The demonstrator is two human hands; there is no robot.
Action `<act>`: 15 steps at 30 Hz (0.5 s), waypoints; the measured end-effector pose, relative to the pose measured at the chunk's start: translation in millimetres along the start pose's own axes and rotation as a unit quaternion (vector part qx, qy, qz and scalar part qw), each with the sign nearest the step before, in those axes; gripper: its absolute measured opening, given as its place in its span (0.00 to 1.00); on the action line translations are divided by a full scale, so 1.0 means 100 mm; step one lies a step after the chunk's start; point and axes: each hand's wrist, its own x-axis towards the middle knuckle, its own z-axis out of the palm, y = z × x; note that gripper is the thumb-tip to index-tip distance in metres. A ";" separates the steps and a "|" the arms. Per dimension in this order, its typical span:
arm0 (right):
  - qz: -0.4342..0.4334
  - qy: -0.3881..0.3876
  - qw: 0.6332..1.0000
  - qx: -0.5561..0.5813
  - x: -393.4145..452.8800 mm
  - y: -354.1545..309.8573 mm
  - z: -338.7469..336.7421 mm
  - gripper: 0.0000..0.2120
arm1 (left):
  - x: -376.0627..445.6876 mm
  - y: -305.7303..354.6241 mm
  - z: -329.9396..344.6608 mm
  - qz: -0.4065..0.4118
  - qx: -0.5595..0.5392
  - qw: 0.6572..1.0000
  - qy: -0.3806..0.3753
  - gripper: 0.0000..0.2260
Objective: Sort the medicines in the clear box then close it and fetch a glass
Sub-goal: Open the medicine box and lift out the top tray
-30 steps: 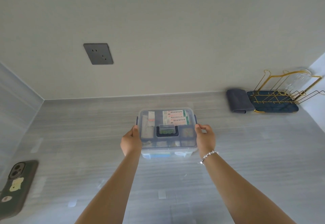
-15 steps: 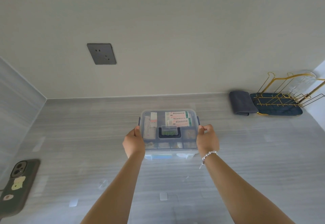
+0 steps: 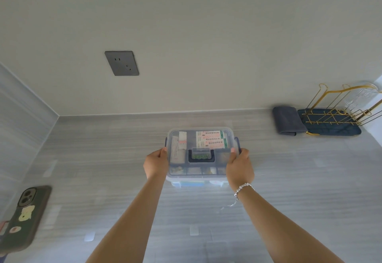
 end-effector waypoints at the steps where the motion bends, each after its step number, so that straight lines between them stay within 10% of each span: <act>1: -0.012 -0.002 1.000 -0.004 -0.01 -0.01 0.01 0.22 | 0.01 0.01 -0.01 -0.002 0.003 1.000 0.002 0.16; 15: -0.021 -0.046 0.999 -0.019 0.06 0.04 0.05 0.27 | -0.07 -0.02 0.11 0.018 -0.035 0.997 0.073 0.18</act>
